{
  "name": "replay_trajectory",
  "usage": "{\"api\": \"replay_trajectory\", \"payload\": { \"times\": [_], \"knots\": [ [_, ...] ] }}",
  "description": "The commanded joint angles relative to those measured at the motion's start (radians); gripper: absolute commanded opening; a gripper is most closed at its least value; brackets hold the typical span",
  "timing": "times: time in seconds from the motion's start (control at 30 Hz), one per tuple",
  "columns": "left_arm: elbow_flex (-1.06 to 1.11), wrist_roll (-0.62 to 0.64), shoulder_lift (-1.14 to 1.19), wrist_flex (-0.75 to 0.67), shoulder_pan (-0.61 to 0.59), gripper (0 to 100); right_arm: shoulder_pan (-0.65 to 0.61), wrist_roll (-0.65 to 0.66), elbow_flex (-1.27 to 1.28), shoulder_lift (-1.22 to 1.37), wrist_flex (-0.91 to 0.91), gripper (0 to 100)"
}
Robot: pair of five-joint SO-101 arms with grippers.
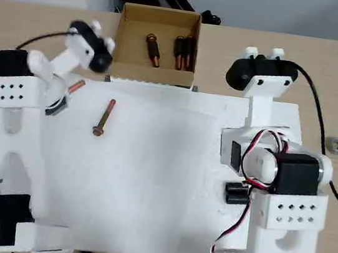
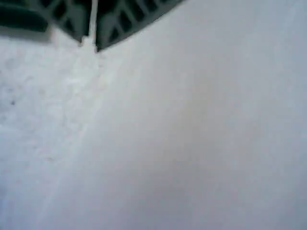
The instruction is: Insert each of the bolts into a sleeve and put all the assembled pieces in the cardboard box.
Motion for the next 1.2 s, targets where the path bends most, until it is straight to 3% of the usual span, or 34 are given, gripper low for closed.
{"api": "replay_trajectory", "payload": {
  "times": [0.0,0.17,0.47,0.87,1.17],
  "knots": [
    [0.028,-0.307,-0.011,0.029,-0.035,1,0.007,0.003,-0.003,-0.018,-0.018,0.4],
    [0.081,-0.466,0.060,0.028,-0.034,1,0.007,0.003,-0.003,-0.013,-0.018,0.4],
    [0.136,-0.531,0.170,0.025,-0.041,1,0.007,0.003,-0.003,-0.013,-0.018,0.4],
    [0.136,-0.525,0.423,-0.100,-0.074,1,0.084,0.005,-0.002,-0.016,-0.018,0.4],
    [0.134,-0.445,0.416,-0.117,-0.077,4,0.093,0.005,-0.002,-0.013,-0.018,0.4]
  ]
}}
